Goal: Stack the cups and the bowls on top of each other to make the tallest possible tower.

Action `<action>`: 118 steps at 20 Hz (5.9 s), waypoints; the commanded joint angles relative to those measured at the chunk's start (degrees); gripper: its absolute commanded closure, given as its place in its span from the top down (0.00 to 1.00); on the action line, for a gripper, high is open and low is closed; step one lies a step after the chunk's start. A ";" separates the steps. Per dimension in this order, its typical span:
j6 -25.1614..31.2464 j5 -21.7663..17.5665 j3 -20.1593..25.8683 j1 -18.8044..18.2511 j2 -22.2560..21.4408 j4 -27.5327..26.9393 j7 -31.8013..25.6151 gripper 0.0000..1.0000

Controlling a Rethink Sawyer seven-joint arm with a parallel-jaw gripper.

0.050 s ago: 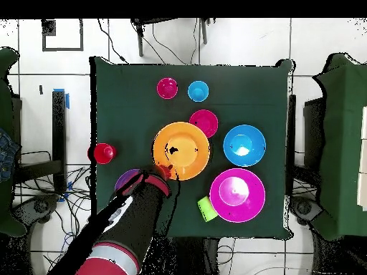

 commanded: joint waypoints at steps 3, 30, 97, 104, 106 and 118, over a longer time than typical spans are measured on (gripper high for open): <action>-0.20 5.98 6.28 -1.81 0.89 0.31 10.59 0.00; 6.20 6.93 12.16 -6.42 -3.25 1.32 3.20 1.00; 19.57 1.93 36.14 -35.22 -19.94 9.08 -8.35 1.00; 19.41 0.81 37.84 -37.53 -17.23 7.25 -7.69 1.00; 18.65 0.33 37.87 -37.50 -15.71 6.26 -6.87 1.00; 15.53 0.03 35.72 -33.31 -9.68 1.76 -0.22 1.00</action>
